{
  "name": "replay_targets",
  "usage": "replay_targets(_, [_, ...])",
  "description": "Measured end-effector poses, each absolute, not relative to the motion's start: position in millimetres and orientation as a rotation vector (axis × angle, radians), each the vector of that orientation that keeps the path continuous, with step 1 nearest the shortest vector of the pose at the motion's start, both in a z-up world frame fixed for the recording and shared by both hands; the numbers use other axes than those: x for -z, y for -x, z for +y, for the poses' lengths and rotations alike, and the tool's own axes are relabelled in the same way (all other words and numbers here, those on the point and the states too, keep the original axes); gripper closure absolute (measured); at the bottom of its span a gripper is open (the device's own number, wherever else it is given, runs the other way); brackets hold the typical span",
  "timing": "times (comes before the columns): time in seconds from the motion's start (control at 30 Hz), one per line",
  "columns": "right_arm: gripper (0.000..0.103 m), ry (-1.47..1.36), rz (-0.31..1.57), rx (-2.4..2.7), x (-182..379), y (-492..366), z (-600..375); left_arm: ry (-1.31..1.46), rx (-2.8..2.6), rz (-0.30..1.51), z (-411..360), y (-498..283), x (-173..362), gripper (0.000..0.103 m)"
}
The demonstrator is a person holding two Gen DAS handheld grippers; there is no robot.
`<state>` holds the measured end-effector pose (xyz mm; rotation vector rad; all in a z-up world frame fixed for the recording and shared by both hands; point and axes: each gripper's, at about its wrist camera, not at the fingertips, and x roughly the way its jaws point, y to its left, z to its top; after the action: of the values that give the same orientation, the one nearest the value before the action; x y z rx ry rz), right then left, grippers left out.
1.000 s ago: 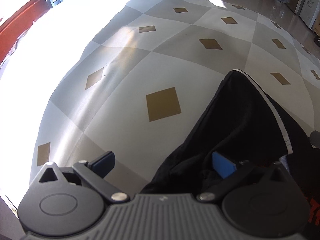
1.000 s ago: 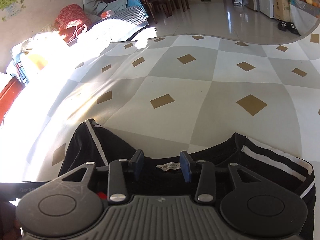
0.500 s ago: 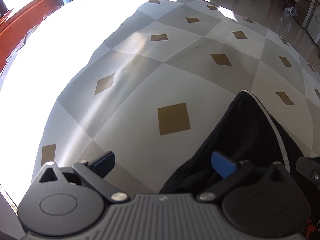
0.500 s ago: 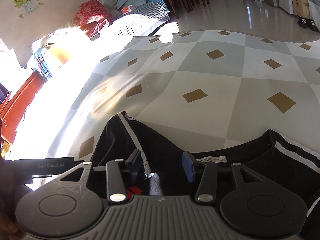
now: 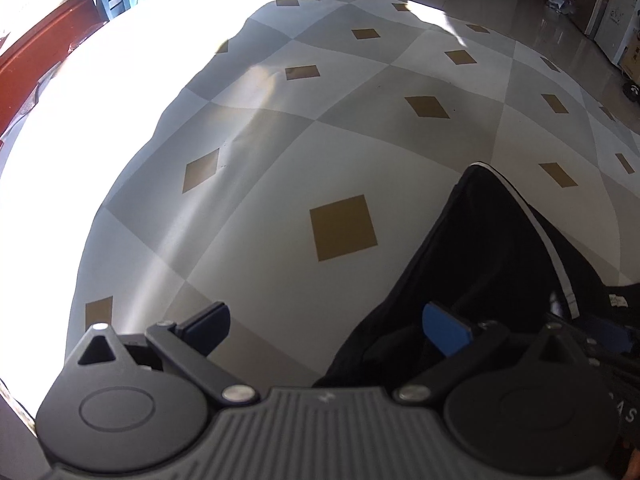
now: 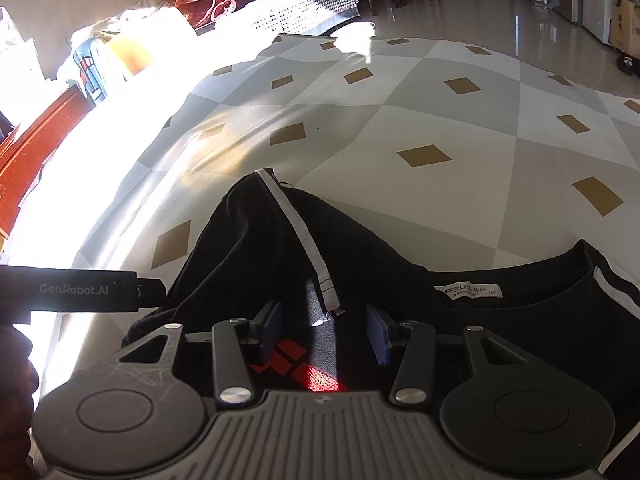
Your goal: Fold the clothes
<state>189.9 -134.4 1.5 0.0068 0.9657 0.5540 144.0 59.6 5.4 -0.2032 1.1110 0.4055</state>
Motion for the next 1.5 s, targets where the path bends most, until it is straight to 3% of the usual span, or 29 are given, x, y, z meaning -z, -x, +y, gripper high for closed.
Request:
replay_targets(0.27, [0.058,-0.077,0.953,-0.522,2,-193,-139,0.088,-0.306,1.062,48,-131,-13,0.000])
replay_targets(0.3, [0.062,-0.072,0.942,-0.513,1,-192,-137,0.077,-0.296,1.064,46,-129,-12,0.000])
replay_targets(0.37, [0.085,-0.057,0.925,-0.493,0,-191,-135,0.056,-0.275,1.068,43,-126,-11,0.000])
replay_targets(0.47, [0.091,-0.108,0.931,-0.494,-3,-194,-135,0.025,-0.246,1.070,38,-122,-9,0.000])
replay_targets(0.67, [0.092,-0.246,0.918,-0.605,-21,-194,-131,-0.001,-0.178,1.058,26,-118,-7,0.000])
replay_targets(1.1, [0.090,-0.482,0.948,-0.812,-42,-187,-117,0.119,-0.168,0.973,22,-123,-4,0.002])
replay_targets(1.17, [0.081,-0.470,0.960,-0.796,-42,-186,-118,0.181,-0.194,0.995,32,-127,1,0.025])
replay_targets(1.23, [0.068,-0.453,0.965,-0.767,-42,-185,-122,0.231,-0.228,1.050,44,-131,10,0.037])
replay_targets(1.37, [0.059,-0.447,0.980,-0.687,-41,-187,-138,0.239,-0.238,1.053,53,-131,12,0.035])
replay_targets(1.5, [0.057,-0.395,1.039,-0.571,-35,-191,-152,0.213,-0.270,1.054,54,-130,12,0.027])
